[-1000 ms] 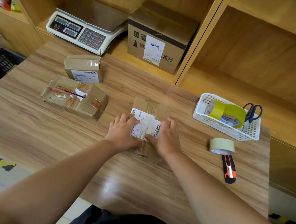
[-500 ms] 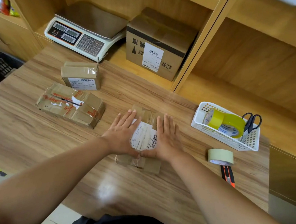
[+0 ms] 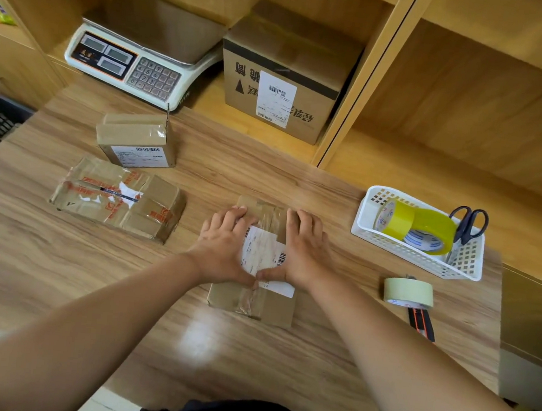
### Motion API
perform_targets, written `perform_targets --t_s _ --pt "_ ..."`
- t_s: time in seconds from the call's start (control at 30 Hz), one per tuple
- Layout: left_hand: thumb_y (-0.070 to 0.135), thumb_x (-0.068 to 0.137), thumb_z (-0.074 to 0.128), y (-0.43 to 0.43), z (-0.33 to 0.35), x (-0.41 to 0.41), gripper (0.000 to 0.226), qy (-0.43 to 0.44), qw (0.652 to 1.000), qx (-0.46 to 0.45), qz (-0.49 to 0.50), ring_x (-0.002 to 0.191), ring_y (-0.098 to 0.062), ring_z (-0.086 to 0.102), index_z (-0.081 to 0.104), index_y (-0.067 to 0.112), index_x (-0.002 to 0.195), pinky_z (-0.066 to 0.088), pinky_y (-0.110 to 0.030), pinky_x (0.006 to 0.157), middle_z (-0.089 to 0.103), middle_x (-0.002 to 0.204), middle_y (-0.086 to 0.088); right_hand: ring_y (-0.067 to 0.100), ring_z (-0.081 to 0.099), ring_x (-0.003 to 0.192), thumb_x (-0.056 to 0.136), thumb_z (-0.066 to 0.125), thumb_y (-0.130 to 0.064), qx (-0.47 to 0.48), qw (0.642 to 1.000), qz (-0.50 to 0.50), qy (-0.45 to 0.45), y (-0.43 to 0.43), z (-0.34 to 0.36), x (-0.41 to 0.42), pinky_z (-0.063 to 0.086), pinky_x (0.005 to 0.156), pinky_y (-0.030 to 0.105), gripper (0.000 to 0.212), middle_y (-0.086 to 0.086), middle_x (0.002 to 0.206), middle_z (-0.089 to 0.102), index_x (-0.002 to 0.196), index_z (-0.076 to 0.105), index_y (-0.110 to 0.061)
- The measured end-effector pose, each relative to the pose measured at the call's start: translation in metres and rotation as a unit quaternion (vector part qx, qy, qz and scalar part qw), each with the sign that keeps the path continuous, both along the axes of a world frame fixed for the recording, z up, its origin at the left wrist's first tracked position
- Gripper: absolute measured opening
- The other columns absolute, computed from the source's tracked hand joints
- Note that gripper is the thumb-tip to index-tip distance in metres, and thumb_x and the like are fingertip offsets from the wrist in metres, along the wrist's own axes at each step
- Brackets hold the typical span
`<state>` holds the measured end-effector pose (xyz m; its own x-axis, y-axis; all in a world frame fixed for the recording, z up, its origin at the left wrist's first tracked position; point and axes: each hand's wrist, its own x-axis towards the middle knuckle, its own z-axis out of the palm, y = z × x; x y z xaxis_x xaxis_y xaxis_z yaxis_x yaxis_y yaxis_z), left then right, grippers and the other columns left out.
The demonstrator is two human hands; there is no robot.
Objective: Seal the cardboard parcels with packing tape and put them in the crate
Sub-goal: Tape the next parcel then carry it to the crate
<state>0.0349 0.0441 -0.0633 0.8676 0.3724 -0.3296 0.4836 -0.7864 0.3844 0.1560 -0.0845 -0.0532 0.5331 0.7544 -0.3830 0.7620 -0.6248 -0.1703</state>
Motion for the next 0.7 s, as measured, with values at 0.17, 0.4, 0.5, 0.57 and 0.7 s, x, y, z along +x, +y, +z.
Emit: perform_targets --t_s 0.17,0.4,0.5,0.57,0.7 --pt "0.067 0.049 0.077 0.005 0.006 0.011 0.124 -0.006 0.999 0.033 0.010 0.122 -0.020 0.025 0.013 0.030 0.148 0.022 -0.030 0.103 0.028 0.130 0.002 0.026 0.019 0.128 0.049 0.072 -0.076 0.018 1.000 -0.012 0.000 0.008 0.000 0.007 0.023 0.110 0.037 0.134 0.003 0.144 0.015 0.149 0.008 -0.013" --pt "0.076 0.053 0.069 0.010 0.014 0.019 0.132 0.031 0.992 0.096 -0.077 0.132 -0.024 0.017 -0.001 0.023 0.151 0.016 -0.037 0.112 0.021 0.141 -0.004 0.023 0.025 0.117 0.052 0.073 -0.074 0.033 0.999 -0.031 0.006 0.016 -0.002 0.021 0.028 0.100 0.034 0.109 0.004 0.128 0.027 0.135 0.029 -0.019" --pt "0.077 0.057 0.067 0.014 0.013 0.024 0.139 0.060 0.987 0.092 -0.115 0.143 -0.027 -0.021 -0.018 0.016 0.149 -0.012 -0.044 0.117 -0.017 0.156 -0.008 0.024 0.025 0.123 0.054 0.073 -0.073 0.030 0.999 -0.026 0.028 0.016 -0.004 0.021 0.026 0.105 0.036 0.115 0.005 0.134 0.026 0.140 0.024 -0.015" --pt "0.078 0.057 0.066 0.017 0.011 0.028 0.143 0.075 0.986 0.079 -0.127 0.138 -0.024 -0.036 -0.025 0.014 0.146 -0.020 -0.044 0.113 -0.033 0.153 -0.011 0.024 0.021 0.132 0.056 0.074 -0.071 0.038 0.996 -0.032 0.071 0.014 -0.006 0.021 0.023 0.111 0.037 0.121 0.007 0.142 0.023 0.144 0.016 -0.012" --pt "0.073 0.053 0.073 0.020 0.007 0.032 0.145 0.085 0.990 0.017 -0.112 0.142 -0.023 -0.026 -0.022 0.019 0.148 -0.015 -0.043 0.115 -0.021 0.157 -0.005 0.022 0.020 0.134 0.056 0.071 -0.074 0.048 0.996 -0.026 0.078 0.010 -0.009 0.023 0.023 0.111 0.036 0.125 0.005 0.145 0.023 0.148 0.013 -0.011"
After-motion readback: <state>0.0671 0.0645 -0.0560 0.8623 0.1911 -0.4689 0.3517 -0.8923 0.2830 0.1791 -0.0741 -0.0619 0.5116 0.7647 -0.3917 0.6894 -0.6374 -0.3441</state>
